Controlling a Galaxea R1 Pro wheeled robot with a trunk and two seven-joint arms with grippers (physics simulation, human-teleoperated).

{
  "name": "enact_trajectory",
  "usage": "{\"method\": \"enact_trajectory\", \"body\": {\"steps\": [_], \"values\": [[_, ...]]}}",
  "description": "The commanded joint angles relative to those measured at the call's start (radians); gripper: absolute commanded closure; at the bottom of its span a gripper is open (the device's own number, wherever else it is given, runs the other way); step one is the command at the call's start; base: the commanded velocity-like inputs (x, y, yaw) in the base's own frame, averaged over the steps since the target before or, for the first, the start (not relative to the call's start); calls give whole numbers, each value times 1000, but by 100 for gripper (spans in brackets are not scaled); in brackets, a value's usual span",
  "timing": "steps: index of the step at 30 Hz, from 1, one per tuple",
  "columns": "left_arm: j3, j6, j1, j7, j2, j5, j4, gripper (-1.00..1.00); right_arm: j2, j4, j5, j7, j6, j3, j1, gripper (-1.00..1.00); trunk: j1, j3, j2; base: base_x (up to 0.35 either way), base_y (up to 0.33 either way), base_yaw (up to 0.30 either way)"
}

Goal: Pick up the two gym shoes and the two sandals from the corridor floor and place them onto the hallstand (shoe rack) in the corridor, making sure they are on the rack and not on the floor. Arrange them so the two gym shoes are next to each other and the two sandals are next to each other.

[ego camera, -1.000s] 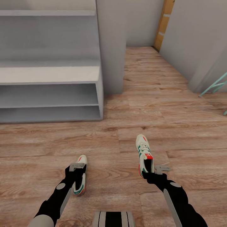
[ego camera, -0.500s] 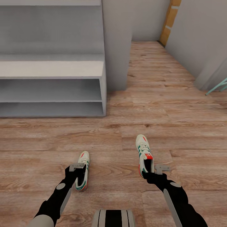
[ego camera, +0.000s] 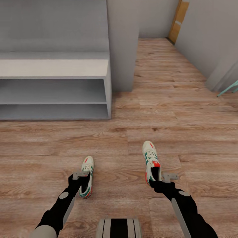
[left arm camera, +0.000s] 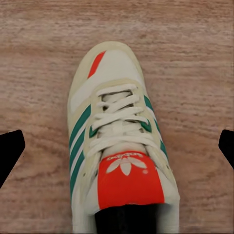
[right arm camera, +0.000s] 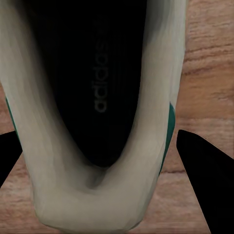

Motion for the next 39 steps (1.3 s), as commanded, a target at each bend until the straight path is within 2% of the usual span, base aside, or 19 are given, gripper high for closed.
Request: {"method": "enact_trajectory", "body": {"steps": [1, 13, 20, 23, 27, 32, 39], "values": [[8, -4, -1, -8, -2, -10, 0, -100, 0, -1, -7, -1, 5, 0, 0, 100, 0, -6, -1, 0, 0, 0], [8, -4, 0, -8, -2, -11, 27, -100, 0, -1, -7, -1, 5, -1, 0, 100, 6, -72, -3, 0, 0, 0], [7, -4, 1, -7, -2, -11, 39, -100, 0, -1, -7, -1, 5, -1, 0, 100, 6, -78, -3, 0, 0, 0], [7, -23, 1, -8, -2, -12, 74, -100, 0, -1, -7, -1, 5, -1, 0, 100, 6, -78, -3, 0, 0, 0], [8, -71, 1, -8, -2, -12, 104, -100, 0, -1, -7, -1, 5, -1, 0, 100, 7, -94, -4, 0, 0, 0], [8, -93, 1, -7, -2, -12, 115, -100, 0, -1, -7, -1, 5, -1, 0, 100, 10, -117, -5, 0, 0, 0], [9, -97, 1, -7, -2, -12, 116, -100, 0, -1, -7, -1, 5, -1, 0, 100, 10, -125, -5, 0, 0, 0]]}}
